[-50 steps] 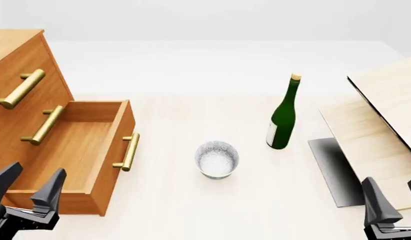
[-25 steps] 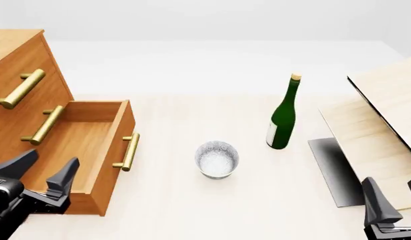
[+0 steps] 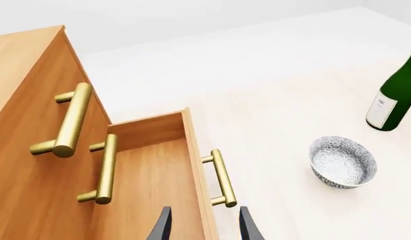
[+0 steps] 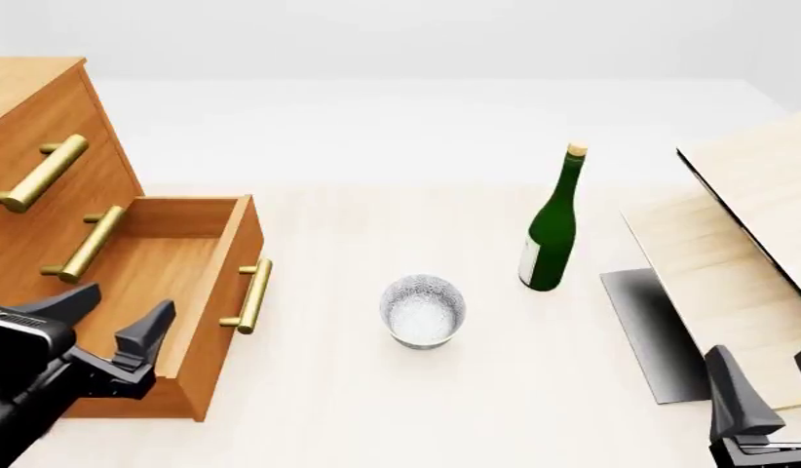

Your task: Put the bowl in the bottom drawer of the cabinet and close it.

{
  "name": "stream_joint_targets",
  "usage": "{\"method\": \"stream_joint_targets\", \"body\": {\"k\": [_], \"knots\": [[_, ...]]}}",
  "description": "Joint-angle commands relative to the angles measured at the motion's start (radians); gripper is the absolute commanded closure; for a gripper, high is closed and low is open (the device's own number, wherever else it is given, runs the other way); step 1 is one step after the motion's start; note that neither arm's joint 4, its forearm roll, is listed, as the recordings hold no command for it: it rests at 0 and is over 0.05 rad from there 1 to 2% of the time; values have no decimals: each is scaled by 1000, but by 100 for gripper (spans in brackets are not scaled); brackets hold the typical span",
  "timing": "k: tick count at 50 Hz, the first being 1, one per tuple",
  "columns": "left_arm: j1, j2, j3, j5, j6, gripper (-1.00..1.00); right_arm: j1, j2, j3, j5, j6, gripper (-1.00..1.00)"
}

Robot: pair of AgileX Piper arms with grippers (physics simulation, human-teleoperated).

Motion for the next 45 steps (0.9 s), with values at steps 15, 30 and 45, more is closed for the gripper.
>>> {"method": "stream_joint_targets", "body": {"k": [15, 30, 45], "knots": [[-33, 145, -76, 44, -46, -100, 0, -1, 1, 0, 0, -100], [-28, 204, -112, 63, -59, -100, 0, -1, 1, 0, 0, -100], [-9, 305, -137, 40, -77, -100, 0, -1, 1, 0, 0, -100]]}}
